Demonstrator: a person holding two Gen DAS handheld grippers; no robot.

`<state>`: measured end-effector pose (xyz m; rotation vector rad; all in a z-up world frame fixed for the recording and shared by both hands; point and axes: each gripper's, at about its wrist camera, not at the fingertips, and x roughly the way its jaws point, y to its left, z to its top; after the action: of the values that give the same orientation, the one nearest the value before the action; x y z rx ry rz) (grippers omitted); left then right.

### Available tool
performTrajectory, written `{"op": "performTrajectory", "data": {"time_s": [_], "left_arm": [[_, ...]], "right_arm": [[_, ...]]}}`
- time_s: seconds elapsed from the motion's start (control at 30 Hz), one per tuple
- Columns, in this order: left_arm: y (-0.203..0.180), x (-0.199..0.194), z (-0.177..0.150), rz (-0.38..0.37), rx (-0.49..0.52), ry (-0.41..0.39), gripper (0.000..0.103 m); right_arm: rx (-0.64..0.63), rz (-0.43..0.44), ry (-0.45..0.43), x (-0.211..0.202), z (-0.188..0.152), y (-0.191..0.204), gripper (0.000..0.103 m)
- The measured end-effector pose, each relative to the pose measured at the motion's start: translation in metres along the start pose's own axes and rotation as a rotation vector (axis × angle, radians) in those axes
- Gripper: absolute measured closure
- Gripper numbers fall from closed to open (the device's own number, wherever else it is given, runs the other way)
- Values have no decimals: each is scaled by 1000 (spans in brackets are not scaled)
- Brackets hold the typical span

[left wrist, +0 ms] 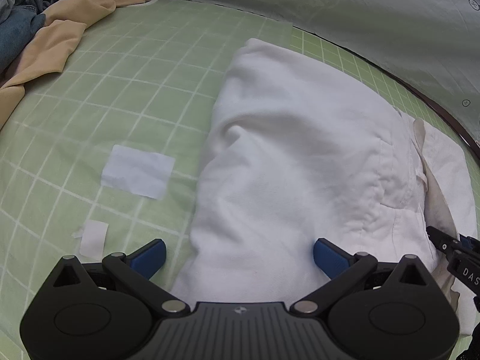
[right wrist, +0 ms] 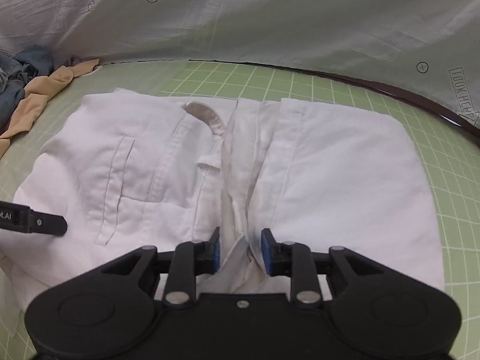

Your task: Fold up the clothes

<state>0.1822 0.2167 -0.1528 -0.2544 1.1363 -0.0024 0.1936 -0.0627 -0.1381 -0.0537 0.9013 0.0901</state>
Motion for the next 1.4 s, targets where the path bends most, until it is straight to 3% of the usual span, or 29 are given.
{"op": "performTrajectory", "data": {"time_s": [0.07, 0.13, 0.17, 0.27, 0.37, 0.53, 0.63, 0.7, 0.77, 0.87, 0.97, 1.07, 1.23, 1.4], "left_arm": [[4, -5, -1, 1, -21, -17, 0], [7, -12, -2, 15, -32, -53, 0], [8, -15, -1, 21, -29, -71, 0], [11, -21, 4, 42, -10, -117, 0], [15, -19, 11, 21, -5, -114, 1], [23, -10, 11, -69, -51, -73, 7], [22, -6, 9, -127, -90, -73, 22], [22, -3, 7, -172, -125, -75, 38], [20, -1, 5, -177, -144, -84, 44], [19, -5, 4, -219, -146, -108, 71], [17, -14, 4, -248, -166, -137, 82], [6, -26, 5, -248, -152, -166, 86], [-20, -52, 11, -270, -93, -228, 89], [-50, -77, 16, -316, -46, -280, 90]], "right_arm": [[17, -16, -14, -5, 1, -5, 52], [48, -4, -56, -14, 0, -13, 7], [63, -1, -79, -19, -1, -17, 0], [92, -16, -156, -39, -6, -28, 0], [149, -94, -204, -51, -10, -40, 0], [273, -201, -193, -50, -16, -69, 0], [317, -232, -175, -49, -21, -82, 0], [330, -253, -162, -48, -24, -87, 0], [331, -267, -145, -46, -27, -91, 0], [300, -256, -112, -42, -31, -91, 0], [251, -194, -81, -35, -32, -81, 0], [157, -78, 3, -14, -34, -60, 0], [-22, -107, -4, -9, -39, -32, 0], [67, -115, -43, -26, -41, -63, 0]]}}
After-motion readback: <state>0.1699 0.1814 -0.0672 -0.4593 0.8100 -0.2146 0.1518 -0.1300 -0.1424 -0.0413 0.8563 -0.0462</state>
